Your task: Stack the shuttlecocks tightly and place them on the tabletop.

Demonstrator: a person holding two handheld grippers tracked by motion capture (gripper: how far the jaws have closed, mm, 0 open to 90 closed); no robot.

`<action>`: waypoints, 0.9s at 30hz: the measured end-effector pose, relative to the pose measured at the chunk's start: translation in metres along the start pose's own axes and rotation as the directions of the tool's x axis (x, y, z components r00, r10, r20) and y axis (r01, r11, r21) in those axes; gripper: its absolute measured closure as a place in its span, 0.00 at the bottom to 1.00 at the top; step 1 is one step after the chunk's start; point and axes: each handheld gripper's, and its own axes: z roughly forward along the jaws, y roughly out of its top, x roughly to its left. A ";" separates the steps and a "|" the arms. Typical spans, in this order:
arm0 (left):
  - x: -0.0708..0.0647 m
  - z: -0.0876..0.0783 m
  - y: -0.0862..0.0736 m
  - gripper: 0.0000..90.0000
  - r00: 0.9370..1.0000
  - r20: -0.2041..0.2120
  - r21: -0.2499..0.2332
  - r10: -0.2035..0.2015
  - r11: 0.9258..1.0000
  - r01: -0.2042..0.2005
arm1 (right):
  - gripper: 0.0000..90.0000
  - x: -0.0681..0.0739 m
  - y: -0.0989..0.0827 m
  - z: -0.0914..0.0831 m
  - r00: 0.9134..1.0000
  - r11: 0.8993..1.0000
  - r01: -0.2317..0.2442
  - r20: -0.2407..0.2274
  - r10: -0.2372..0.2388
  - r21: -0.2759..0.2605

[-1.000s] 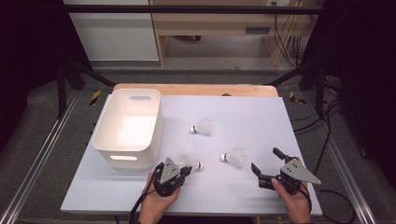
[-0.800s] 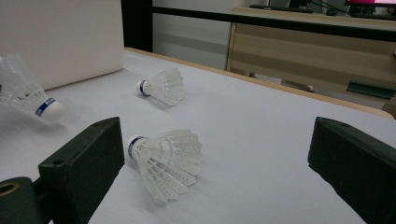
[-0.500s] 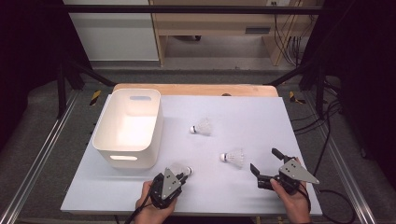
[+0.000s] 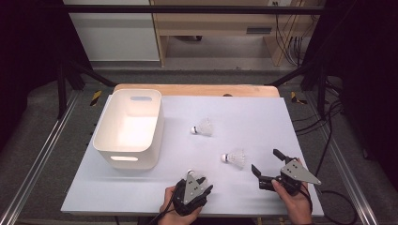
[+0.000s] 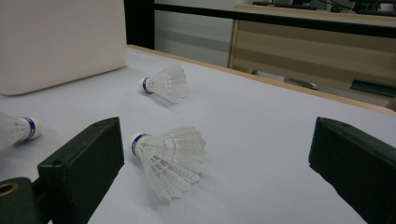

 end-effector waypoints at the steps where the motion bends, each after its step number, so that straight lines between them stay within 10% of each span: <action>1: -0.001 0.002 0.000 0.68 1.000 0.003 0.001 0.001 1.000 -0.001 | 0.04 0.000 0.000 0.000 1.000 1.000 0.000 0.000 0.000 0.000; 17: -0.004 -0.031 0.020 0.52 0.997 0.073 -0.115 0.028 0.993 -0.019 | 0.04 0.000 0.000 0.001 1.000 1.000 0.003 -0.002 -0.003 0.007; 27: 0.036 -0.036 0.016 0.37 0.989 0.095 -0.081 0.110 0.991 -0.102 | 0.04 0.000 0.000 0.000 1.000 1.000 0.006 -0.001 -0.006 0.005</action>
